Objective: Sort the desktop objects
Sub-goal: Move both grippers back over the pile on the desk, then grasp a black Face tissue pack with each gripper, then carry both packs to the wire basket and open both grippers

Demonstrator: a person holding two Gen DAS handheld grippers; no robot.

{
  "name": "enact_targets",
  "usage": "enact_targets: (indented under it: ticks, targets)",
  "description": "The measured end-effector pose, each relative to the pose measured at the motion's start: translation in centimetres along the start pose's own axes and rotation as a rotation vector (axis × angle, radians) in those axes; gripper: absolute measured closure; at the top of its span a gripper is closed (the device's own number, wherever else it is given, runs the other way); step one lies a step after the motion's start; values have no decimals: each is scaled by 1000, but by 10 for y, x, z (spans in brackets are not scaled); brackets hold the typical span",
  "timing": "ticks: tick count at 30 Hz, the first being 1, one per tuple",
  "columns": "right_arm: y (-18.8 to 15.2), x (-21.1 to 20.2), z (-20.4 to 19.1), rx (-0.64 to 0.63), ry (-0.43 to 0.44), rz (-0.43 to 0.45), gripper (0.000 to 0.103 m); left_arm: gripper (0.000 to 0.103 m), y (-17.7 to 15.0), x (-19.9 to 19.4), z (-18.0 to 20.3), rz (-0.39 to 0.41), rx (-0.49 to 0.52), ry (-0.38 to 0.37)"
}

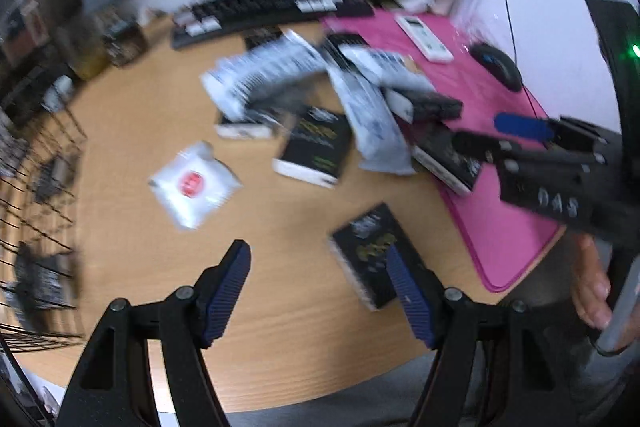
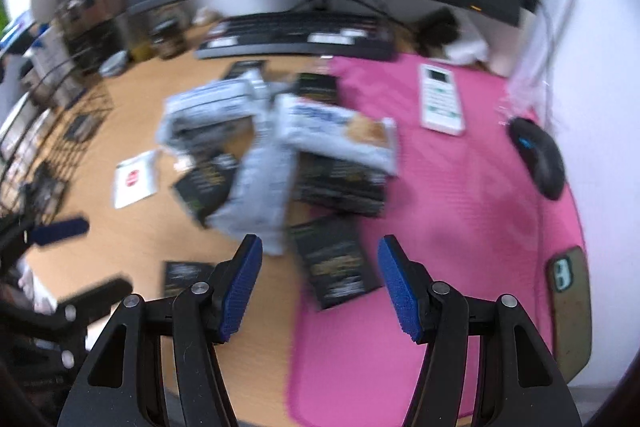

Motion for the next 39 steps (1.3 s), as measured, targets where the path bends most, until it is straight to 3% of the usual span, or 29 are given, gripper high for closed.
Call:
enact_targets:
  ticks: [6, 9, 19, 22, 24, 27, 39]
  targets:
    - [-7, 32, 14, 0, 17, -54, 42, 28, -2, 26, 16, -63, -5, -29]
    - [-5, 35, 13, 10, 38, -47, 38, 28, 0, 31, 20, -71, 2, -28]
    - [-12, 39, -4, 1, 110, -71, 38, 28, 3, 44, 20, -90, 26, -8]
    - [-18, 41, -11, -14, 86, -89, 40, 34, -1, 42, 16, -90, 48, 10]
    - [-22, 37, -14, -19, 60, -85, 56, 44, -4, 39, 11, -92, 56, 21]
    - [-28, 34, -20, -11, 99, -95, 56, 46, -7, 37, 1, -92, 50, 34]
    - [-36, 27, -20, -6, 44, -76, 51, 45, -7, 39, -9, -88, 48, 59]
Point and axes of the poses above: each gripper's, at about its wrist camera, not at the fingertips, and x roughly the way its jaws point, z to its right, y to its top, the point moved 6 cm from there along x, roughly the way its jaws point, and after that the axes turned 2 degrees about -z, right-handed, at the moved point
